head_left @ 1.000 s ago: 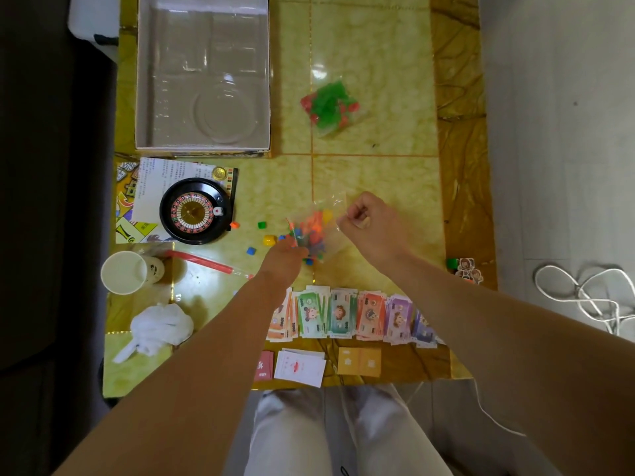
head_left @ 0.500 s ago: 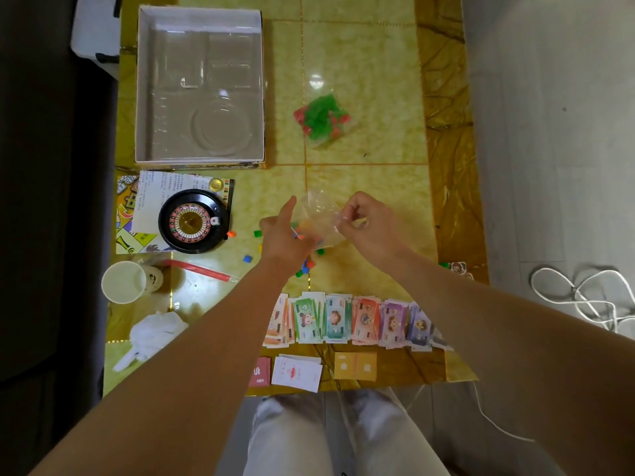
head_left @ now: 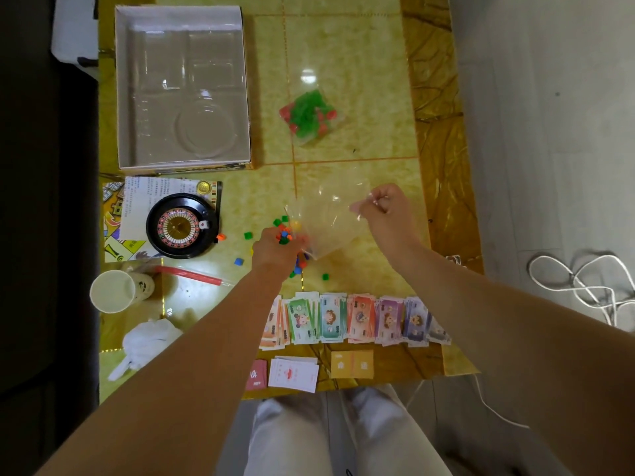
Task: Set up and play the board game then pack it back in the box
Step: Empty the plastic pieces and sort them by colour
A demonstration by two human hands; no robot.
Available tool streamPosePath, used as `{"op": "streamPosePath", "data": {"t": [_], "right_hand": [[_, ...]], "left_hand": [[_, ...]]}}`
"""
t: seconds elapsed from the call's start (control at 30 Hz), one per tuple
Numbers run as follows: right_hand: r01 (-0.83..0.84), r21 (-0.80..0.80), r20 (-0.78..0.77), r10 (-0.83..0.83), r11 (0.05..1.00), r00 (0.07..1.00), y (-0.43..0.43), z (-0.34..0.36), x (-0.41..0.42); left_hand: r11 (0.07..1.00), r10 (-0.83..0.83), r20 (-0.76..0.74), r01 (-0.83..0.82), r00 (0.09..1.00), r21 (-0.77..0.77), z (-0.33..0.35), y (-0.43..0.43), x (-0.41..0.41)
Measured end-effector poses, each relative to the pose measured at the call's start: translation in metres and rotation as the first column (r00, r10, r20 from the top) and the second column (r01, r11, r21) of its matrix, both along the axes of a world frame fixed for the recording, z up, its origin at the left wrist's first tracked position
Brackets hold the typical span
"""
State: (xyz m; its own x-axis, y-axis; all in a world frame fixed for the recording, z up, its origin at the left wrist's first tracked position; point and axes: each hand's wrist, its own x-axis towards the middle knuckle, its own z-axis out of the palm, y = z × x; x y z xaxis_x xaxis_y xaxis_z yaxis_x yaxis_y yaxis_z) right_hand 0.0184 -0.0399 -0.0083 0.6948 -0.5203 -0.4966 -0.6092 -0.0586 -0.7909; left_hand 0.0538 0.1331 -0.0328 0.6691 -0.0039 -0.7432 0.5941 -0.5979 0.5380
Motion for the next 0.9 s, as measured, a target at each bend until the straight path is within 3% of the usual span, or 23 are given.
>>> {"op": "streamPosePath", "data": {"t": [0.1,0.2,0.33,0.43,0.5,0.57,0.63,0.7,0.8,0.9], "right_hand": [[0.158,0.188,-0.070,-0.148,0.969,0.987,-0.013,0.001,-0.002],[0.172,0.337,-0.141,-0.131,0.925,0.981,-0.023,-0.003,-0.008],[0.216,0.343,-0.268,-0.125,0.914,0.955,-0.033,-0.008,-0.018],[0.108,0.267,-0.374,0.000,0.958,0.927,-0.037,-0.007,-0.026],[0.149,0.194,-0.339,-0.076,0.970,0.938,-0.042,-0.012,-0.029],[0.286,0.247,-0.294,-0.210,0.926,0.933,-0.047,-0.016,-0.029],[0.366,0.337,-0.372,-0.234,0.868,0.898,-0.052,-0.018,-0.029],[0.278,0.432,-0.484,-0.040,0.858,0.874,-0.053,-0.019,-0.031],[0.089,0.497,-0.483,0.190,0.863,0.855,-0.050,-0.030,-0.035],[0.045,0.342,-0.427,0.112,0.939,0.897,-0.052,-0.044,-0.029]], "left_hand": [[0.962,0.174,-0.160,-0.203,0.972,-0.181,0.002,-0.003,0.003],[0.852,0.298,-0.425,-0.439,0.855,-0.285,0.003,-0.006,0.003],[0.881,0.292,-0.251,-0.362,0.923,-0.304,0.000,-0.013,-0.004],[0.934,0.214,-0.205,-0.261,0.955,-0.242,-0.002,-0.024,-0.006],[0.974,0.101,-0.263,-0.150,0.959,-0.171,-0.002,-0.029,-0.009],[0.989,0.044,-0.224,-0.074,0.974,-0.127,-0.007,-0.031,-0.014],[0.969,0.130,-0.192,-0.166,0.973,-0.181,-0.011,-0.033,-0.019],[0.926,0.215,-0.211,-0.267,0.954,-0.265,-0.012,-0.041,-0.023],[0.917,0.176,-0.241,-0.248,0.955,-0.314,-0.013,-0.057,-0.027],[0.907,0.150,-0.279,-0.244,0.949,-0.344,-0.015,-0.065,-0.029]]}}
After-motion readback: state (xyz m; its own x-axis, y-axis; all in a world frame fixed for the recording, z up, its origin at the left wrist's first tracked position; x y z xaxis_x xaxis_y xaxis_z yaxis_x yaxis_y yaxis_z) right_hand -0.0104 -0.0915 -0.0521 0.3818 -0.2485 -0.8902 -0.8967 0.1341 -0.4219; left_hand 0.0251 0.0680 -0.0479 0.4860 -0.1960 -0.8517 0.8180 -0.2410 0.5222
